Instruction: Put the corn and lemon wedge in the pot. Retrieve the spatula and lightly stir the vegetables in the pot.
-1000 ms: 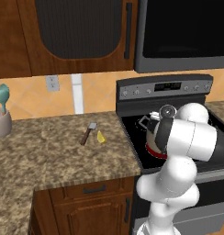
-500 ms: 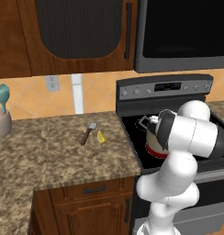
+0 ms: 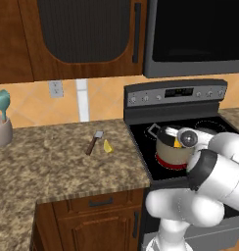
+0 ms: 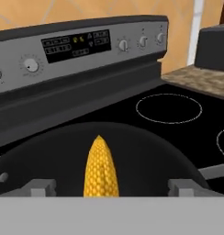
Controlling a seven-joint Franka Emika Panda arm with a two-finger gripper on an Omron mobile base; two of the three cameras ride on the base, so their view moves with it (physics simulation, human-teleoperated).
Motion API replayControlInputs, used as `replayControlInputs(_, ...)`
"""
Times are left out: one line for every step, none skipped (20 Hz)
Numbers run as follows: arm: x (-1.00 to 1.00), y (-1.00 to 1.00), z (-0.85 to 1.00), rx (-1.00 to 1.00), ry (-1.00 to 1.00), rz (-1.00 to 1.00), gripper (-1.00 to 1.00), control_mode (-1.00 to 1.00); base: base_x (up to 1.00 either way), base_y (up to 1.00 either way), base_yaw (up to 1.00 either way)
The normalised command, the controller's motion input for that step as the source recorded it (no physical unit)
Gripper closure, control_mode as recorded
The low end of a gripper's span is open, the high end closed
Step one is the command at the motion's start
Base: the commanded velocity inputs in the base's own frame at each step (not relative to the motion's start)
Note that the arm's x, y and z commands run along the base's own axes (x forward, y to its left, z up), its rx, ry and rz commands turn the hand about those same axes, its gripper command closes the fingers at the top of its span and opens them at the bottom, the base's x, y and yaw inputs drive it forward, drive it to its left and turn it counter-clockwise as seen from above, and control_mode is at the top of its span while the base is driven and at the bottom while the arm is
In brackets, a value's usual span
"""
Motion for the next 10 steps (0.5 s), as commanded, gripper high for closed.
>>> replayControlInputs(-0.31,0.07,1.0,0.08,-0.04,0.0,-1.0,-1.0,0.0,0.0,0.0)
replayControlInputs(-0.24,0.16,1.0,0.09,-0.01,0.0,-1.0,-1.0,0.0,0.0,0.0)
replayControlInputs(-0.12,0.21,1.0,0.1,0.0,0.0,-1.0,-1.0,0.0,0.0,0.0)
replayControlInputs(-0.02,0.25,1.0,0.1,0.0,0.0,-1.0,-1.0,0.0,0.0,0.0)
replayControlInputs(0.0,0.2,1.0,0.1,0.0,0.0,-1.0,-1.0,0.0,0.0,0.0)
replayControlInputs(0.0,0.26,1.0,0.08,0.0,0.0,-1.0,-1.0,0.0,0.0,0.0)
replayControlInputs(0.0,0.25,1.0,0.07,0.0,0.0,-1.0,-1.0,0.0,0.0,0.0)
replayControlInputs(0.0,0.29,1.0,0.05,0.0,0.0,-1.0,-1.0,0.0,0.0,0.0)
replayControlInputs(0.0,0.3,1.0,0.04,0.0,0.0,-1.0,-1.0,0.0,0.0,0.0)
replayControlInputs(0.0,0.29,1.0,0.03,0.0,0.0,-1.0,-1.0,0.0,0.0,0.0)
